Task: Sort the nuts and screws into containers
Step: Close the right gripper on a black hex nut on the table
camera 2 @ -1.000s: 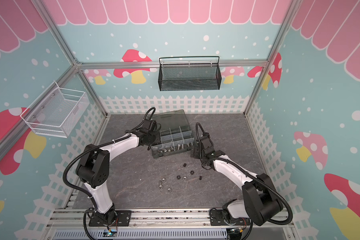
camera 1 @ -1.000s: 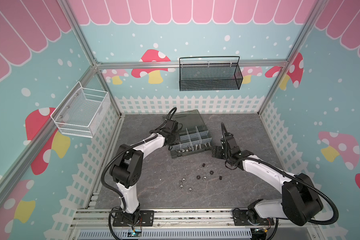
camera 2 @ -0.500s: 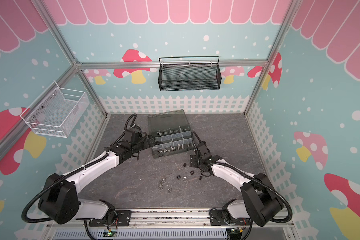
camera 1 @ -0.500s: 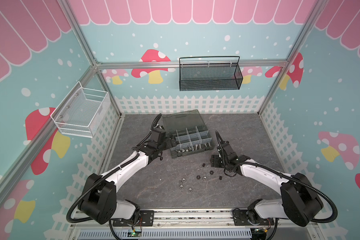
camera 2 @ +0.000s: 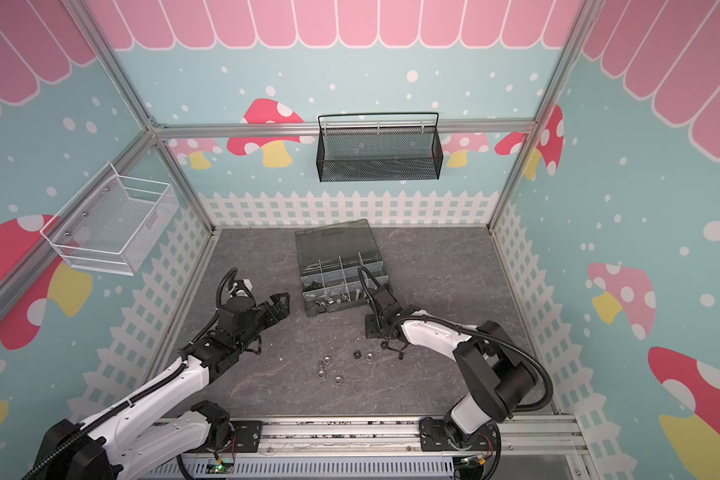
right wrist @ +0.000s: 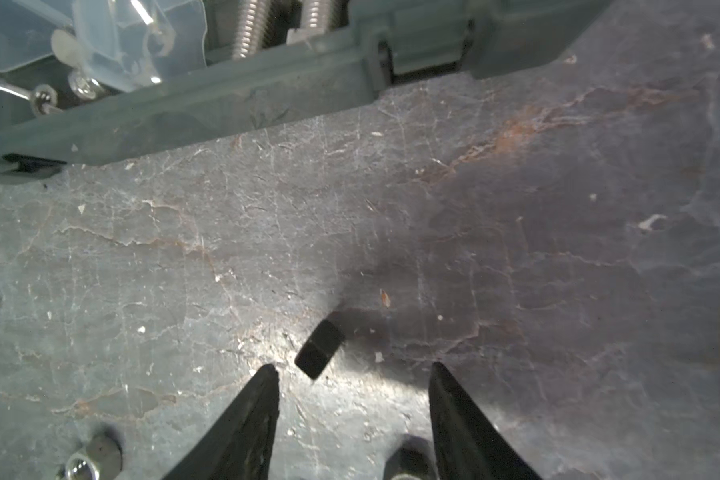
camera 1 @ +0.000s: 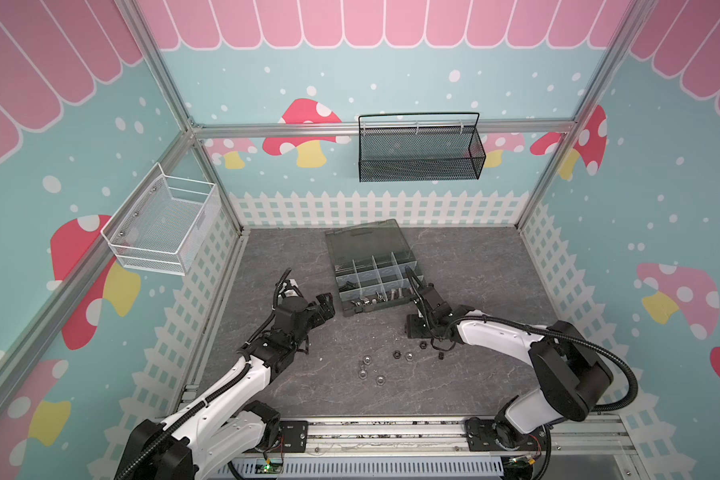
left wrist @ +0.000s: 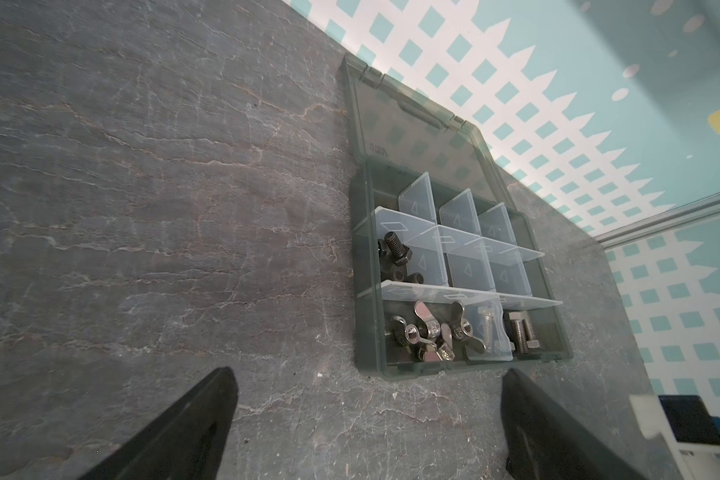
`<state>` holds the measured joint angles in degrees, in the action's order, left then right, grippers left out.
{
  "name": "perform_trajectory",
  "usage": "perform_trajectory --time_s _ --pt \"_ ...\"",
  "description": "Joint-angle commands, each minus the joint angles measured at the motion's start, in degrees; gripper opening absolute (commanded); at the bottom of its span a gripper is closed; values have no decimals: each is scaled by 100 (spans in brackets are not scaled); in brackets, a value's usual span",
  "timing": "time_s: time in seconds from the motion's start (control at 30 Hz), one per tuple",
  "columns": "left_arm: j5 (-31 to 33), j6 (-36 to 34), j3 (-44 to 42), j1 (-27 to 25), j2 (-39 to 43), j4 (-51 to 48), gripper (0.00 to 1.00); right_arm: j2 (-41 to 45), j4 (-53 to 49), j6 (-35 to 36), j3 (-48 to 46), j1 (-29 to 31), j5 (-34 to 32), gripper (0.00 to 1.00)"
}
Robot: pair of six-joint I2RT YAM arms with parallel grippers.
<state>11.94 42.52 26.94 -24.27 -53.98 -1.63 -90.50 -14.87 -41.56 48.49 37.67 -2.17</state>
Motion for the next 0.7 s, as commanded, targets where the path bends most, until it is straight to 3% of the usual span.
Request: perform_trajectory --time_s 0.0,0.27,0.67 --pt "305 203 -243 46 298 231 99 -212 -21 30 248 82 -2 56" --pt "343 252 -457 54 529 172 100 -515 -256 31 482 153 -109 50" --pt "54 281 -431 53 104 465 100 -1002 -685 -47 729 315 -532 45"
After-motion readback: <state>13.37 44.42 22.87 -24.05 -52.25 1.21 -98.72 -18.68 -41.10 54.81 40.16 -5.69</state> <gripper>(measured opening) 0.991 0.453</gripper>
